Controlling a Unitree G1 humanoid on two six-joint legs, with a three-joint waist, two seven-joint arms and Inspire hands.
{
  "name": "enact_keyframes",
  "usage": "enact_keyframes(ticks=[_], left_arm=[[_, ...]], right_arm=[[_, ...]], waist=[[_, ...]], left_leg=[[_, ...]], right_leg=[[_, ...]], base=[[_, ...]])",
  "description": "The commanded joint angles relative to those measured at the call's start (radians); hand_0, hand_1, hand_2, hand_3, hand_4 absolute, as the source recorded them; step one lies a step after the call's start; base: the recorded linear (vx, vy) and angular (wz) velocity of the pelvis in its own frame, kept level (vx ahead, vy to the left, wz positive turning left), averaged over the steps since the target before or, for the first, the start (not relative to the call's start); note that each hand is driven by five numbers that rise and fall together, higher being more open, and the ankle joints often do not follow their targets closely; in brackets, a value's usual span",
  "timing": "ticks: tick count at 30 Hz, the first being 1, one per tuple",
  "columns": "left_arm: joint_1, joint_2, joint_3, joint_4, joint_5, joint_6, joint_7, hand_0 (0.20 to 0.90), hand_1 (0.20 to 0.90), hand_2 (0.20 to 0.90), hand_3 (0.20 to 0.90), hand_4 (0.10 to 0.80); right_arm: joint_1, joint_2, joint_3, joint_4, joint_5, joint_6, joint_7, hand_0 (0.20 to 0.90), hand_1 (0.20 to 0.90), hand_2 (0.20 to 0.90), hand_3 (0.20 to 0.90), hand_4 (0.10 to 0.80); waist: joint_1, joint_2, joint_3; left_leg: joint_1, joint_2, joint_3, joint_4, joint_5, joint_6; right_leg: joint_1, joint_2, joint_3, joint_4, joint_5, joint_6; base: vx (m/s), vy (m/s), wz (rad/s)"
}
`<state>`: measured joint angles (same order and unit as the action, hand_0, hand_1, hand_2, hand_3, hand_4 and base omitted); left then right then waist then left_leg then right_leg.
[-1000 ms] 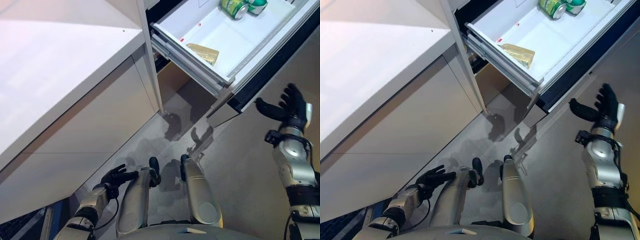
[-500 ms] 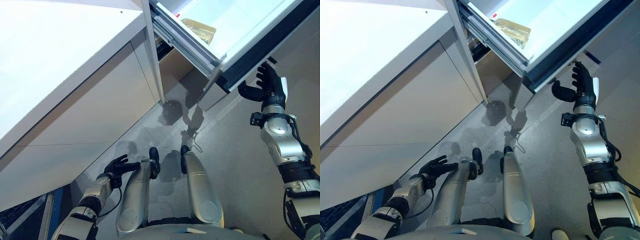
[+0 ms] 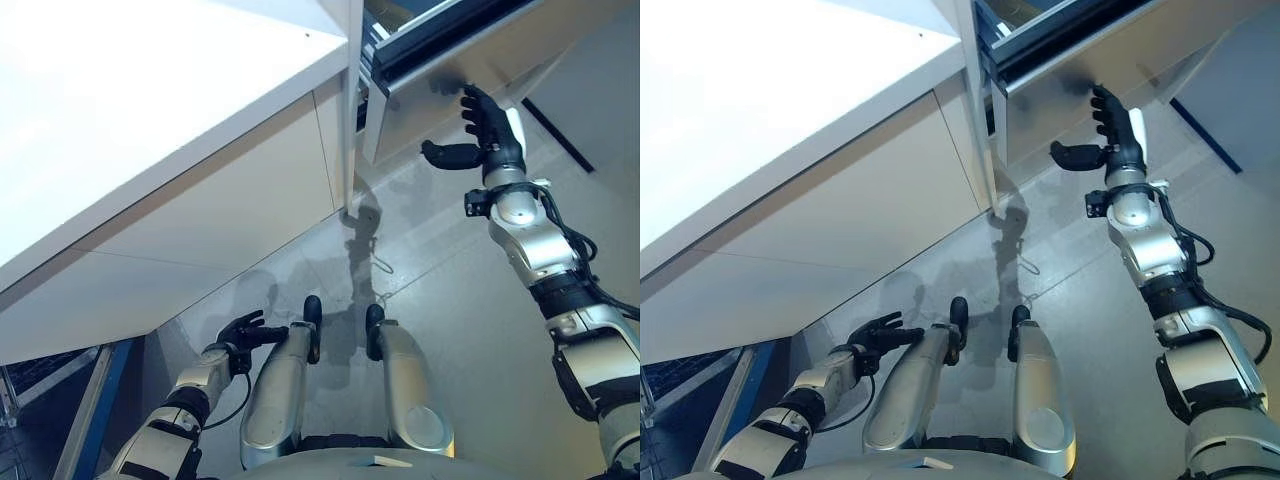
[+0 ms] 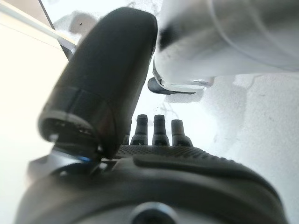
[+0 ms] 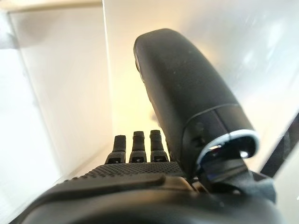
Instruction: Put drinks into fridge and close the fridge
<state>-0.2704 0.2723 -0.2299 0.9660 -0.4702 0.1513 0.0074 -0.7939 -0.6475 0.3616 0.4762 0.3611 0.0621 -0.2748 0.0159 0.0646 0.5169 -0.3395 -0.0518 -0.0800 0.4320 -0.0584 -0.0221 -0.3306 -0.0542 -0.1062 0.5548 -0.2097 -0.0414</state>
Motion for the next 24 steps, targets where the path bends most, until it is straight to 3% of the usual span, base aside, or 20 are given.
enact_keyframes(ticks=[1, 9, 15, 18, 21, 22, 24], left_arm=[[0.030, 0.057, -0.066, -0.015, 0.053, -0.012, 0.001, 0.900, 0.900, 0.900, 0.900, 0.800], [0.063, 0.064, -0.090, -0.004, 0.091, -0.028, -0.035, 0.900, 0.900, 0.900, 0.900, 0.800], [0.130, 0.055, -0.056, 0.014, 0.061, -0.053, -0.041, 0.900, 0.900, 0.900, 0.900, 0.800], [0.184, 0.046, -0.023, 0.005, 0.058, -0.063, -0.040, 0.900, 0.900, 0.900, 0.900, 0.800], [0.253, 0.027, 0.030, -0.022, 0.038, -0.049, -0.027, 0.900, 0.900, 0.900, 0.900, 0.800], [0.291, 0.019, 0.058, -0.029, 0.044, -0.044, -0.025, 0.900, 0.900, 0.900, 0.900, 0.800], [0.321, 0.011, 0.080, -0.030, 0.052, -0.049, -0.032, 0.900, 0.900, 0.900, 0.900, 0.800]], right_arm=[[-0.279, 0.106, 0.049, -0.071, -0.021, -0.167, 0.029, 0.900, 0.900, 0.900, 0.900, 0.800], [-0.302, 0.110, 0.058, -0.040, -0.030, -0.173, -0.014, 0.900, 0.900, 0.900, 0.900, 0.800], [-0.195, 0.079, 0.006, -0.074, -0.016, -0.177, -0.069, 0.900, 0.900, 0.900, 0.900, 0.800], [-0.024, 0.077, -0.062, -0.133, -0.001, -0.188, -0.054, 0.900, 0.900, 0.900, 0.900, 0.800], [0.251, 0.115, -0.155, -0.206, -0.016, -0.188, -0.033, 0.900, 0.900, 0.900, 0.900, 0.800], [0.412, 0.133, -0.210, -0.220, -0.027, -0.226, 0.025, 0.900, 0.900, 0.900, 0.900, 0.800], [0.547, 0.156, -0.249, -0.213, -0.049, -0.243, 0.055, 0.900, 0.900, 0.900, 0.900, 0.800]], waist=[[0.083, -0.064, -0.103], [0.106, -0.092, -0.169], [0.089, -0.118, -0.247], [0.068, -0.124, -0.295], [0.036, -0.126, -0.343], [0.018, -0.123, -0.364], [0.001, -0.120, -0.383]], left_leg=[[0.054, -0.050, 0.040, 0.026, -0.123, 0.088], [0.174, -0.040, 0.011, -0.136, -0.068, 0.068], [0.259, -0.029, 0.014, -0.235, -0.043, 0.057], [0.292, -0.023, 0.026, -0.273, -0.038, 0.057], [0.326, -0.018, 0.046, -0.314, -0.032, 0.059], [0.343, -0.014, 0.059, -0.338, -0.029, 0.059], [0.359, -0.009, 0.075, -0.360, -0.024, 0.059]], right_leg=[[0.086, -0.003, 0.039, -0.142, 0.075, 0.016], [0.207, 0.002, 0.020, -0.303, 0.115, 0.040], [0.286, 0.009, 0.022, -0.408, 0.148, 0.058], [0.310, 0.011, 0.029, -0.448, 0.166, 0.067], [0.332, 0.013, 0.041, -0.490, 0.187, 0.079], [0.340, 0.014, 0.045, -0.506, 0.193, 0.086], [0.346, 0.015, 0.048, -0.519, 0.199, 0.094]], base=[[0.080, -0.049, 0.26], [0.069, -0.020, 0.10], [0.065, 0.011, -0.02], [0.038, 0.044, 0.00], [-0.012, 0.047, -0.01], [-0.043, 0.042, -0.04], [-0.027, 0.035, -0.12]])
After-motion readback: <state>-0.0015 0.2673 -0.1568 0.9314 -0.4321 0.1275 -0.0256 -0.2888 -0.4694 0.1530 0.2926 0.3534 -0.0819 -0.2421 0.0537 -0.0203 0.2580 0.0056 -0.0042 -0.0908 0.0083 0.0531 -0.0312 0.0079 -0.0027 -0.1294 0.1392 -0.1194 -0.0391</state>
